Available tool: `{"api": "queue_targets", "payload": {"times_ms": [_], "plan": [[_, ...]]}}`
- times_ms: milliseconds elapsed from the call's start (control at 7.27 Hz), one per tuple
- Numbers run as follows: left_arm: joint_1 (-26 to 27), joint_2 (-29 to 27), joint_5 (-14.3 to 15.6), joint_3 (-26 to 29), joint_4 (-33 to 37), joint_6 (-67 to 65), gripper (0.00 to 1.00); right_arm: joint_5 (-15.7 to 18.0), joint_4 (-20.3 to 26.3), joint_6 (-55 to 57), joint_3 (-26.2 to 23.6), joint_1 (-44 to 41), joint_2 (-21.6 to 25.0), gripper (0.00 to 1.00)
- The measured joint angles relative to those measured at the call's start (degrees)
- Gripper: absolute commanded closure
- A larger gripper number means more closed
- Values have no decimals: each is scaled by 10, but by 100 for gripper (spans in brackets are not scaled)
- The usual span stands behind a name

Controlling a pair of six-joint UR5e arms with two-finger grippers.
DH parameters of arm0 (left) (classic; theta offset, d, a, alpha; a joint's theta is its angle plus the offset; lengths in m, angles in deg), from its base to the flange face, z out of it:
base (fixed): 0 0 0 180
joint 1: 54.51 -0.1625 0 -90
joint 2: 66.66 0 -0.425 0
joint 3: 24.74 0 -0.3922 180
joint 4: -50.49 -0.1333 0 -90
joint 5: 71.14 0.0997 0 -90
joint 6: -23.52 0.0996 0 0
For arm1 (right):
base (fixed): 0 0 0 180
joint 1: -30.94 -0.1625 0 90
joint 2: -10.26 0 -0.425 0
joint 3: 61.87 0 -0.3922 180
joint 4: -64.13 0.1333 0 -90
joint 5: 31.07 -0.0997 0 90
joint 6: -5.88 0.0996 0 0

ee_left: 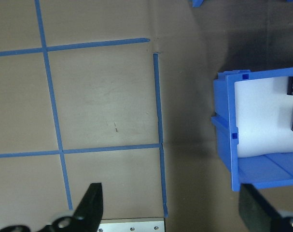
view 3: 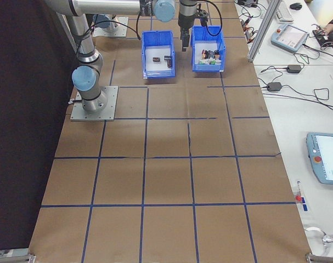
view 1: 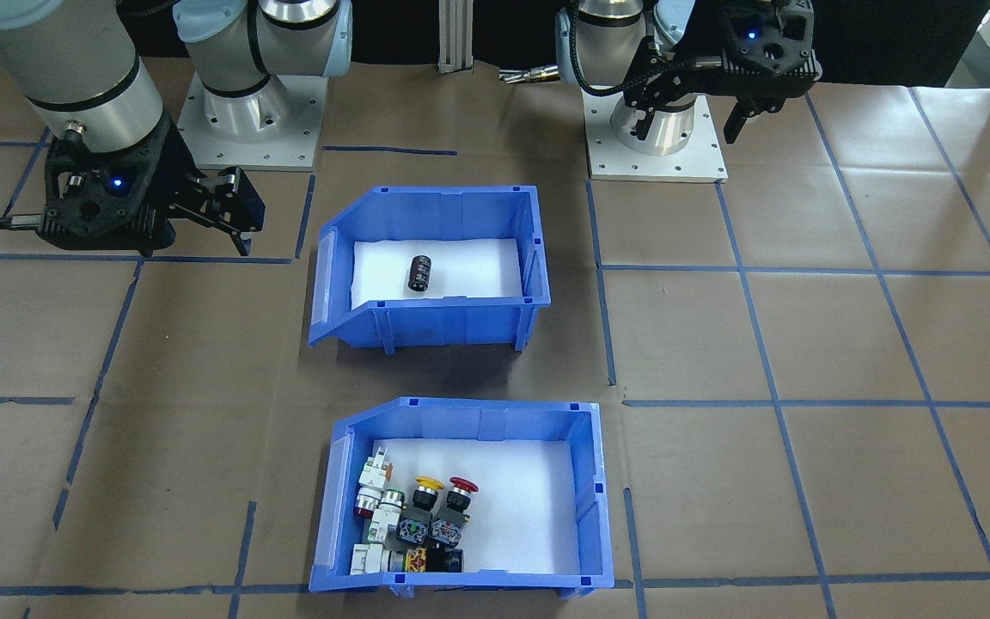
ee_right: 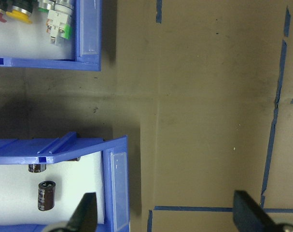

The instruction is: Place battery box in front

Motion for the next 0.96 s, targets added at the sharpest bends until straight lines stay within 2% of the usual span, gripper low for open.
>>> {"api": "queue_targets", "payload": {"times_ms": [138,413,550,963], "plan": [[1,3,-1,-5,-1,-55,0,-1,-2,-4,6,-1,-8,0],[6,14,-5,-23,-2,-272,0,-2,-2,-29,46,-14,-46,0],[8,22,-12,-36,-2,-376,0,-1,-3,-61,76,-31,-71,0],[10,64,-22,-107,-4,-544,0,5,-1,-195,189,-75,-161,0]]}}
